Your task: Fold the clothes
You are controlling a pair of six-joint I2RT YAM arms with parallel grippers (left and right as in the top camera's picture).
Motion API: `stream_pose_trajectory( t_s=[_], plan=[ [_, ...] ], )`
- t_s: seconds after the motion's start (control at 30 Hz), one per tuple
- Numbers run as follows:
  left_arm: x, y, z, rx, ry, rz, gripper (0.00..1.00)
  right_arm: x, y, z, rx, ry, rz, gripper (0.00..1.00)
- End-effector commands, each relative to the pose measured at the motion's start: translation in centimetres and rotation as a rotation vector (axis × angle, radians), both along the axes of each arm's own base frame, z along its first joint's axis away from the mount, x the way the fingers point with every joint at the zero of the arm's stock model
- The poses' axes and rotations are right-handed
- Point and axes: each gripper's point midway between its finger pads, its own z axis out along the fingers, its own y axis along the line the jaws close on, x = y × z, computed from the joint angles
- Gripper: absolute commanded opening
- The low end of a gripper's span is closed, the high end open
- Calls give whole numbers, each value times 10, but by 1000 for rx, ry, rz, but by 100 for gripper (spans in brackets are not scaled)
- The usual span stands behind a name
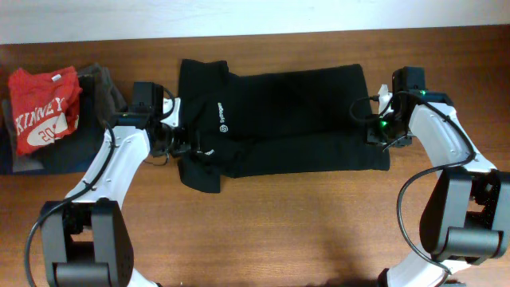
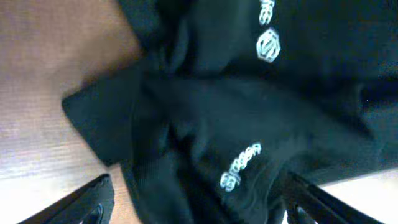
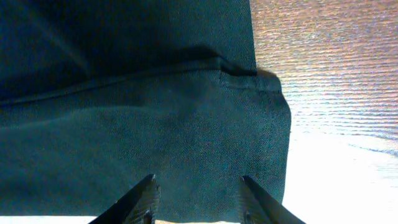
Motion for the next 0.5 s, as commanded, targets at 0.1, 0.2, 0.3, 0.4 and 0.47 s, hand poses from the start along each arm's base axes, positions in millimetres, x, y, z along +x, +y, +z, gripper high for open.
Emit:
stream_pose_trajectory(
  t_s=[0.1, 0.2, 0.3, 0.4, 0.47],
  plan=[
    [-22, -13, 6, -98, 60, -87, 87, -9, 2, -12, -2, 31, 22, 46],
    [-22, -13, 12, -93, 35, -110, 87, -13, 3, -19, 0, 42, 22, 46],
    [-28, -12, 11, -92, 61, -109, 87, -18, 3, -24, 1, 53, 22, 45],
    [-32, -12, 11, -93, 78, -108, 87, -18, 3, -25, 2, 54, 22, 45],
    [-35, -13, 10, -96, 92, -108, 87, -18, 3, -25, 2, 54, 22, 46]
  ],
)
